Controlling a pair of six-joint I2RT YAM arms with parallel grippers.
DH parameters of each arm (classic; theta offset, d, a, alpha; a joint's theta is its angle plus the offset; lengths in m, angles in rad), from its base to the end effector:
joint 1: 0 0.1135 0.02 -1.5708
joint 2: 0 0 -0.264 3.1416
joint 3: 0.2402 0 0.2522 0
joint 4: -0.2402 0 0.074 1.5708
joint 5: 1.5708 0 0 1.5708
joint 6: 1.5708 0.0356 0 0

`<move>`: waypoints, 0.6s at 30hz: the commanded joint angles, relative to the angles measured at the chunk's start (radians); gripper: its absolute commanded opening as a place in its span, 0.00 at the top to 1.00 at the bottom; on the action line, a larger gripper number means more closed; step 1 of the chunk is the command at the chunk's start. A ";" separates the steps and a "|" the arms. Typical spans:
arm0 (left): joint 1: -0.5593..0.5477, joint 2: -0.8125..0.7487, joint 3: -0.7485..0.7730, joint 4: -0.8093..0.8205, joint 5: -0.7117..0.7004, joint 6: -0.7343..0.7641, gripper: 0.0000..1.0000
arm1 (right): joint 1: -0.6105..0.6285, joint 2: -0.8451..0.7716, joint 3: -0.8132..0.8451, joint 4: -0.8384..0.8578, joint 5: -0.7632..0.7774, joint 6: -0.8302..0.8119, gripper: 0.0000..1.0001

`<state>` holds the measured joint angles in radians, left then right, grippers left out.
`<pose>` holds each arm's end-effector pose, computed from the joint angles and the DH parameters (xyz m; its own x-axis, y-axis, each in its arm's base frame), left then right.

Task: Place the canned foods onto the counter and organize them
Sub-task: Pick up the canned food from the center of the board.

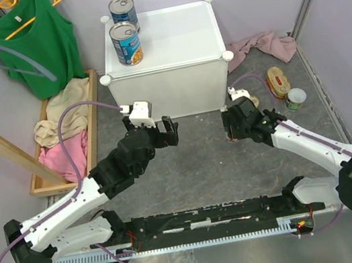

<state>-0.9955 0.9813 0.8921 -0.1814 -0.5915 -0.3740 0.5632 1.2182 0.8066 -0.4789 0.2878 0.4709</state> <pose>0.1376 -0.1758 0.3432 -0.2830 -0.1209 -0.9515 0.3231 0.9220 -0.2133 0.2129 0.1224 0.2342 -0.7495 0.0412 -0.6607 -0.0234 0.9958 0.0887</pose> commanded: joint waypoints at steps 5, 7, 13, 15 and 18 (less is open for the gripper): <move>-0.005 -0.040 -0.022 0.053 0.012 -0.023 0.01 | 0.114 -0.091 0.162 -0.075 0.025 -0.022 0.72; -0.006 -0.045 -0.024 0.056 0.031 -0.022 0.01 | 0.139 -0.095 0.197 -0.103 0.031 -0.029 0.72; -0.006 -0.055 -0.033 0.069 0.059 -0.025 0.01 | 0.196 -0.092 0.305 -0.170 0.037 -0.038 0.71; -0.005 -0.055 -0.035 0.072 0.071 -0.021 0.01 | 0.212 -0.090 0.331 -0.185 0.040 -0.040 0.72; -0.005 -0.053 -0.041 0.079 0.086 -0.014 0.01 | 0.228 -0.087 0.362 -0.205 0.037 -0.044 0.72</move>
<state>-0.9962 0.9451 0.8597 -0.1650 -0.5350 -0.3740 0.7696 1.1564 1.0813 -0.6807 0.2966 0.4423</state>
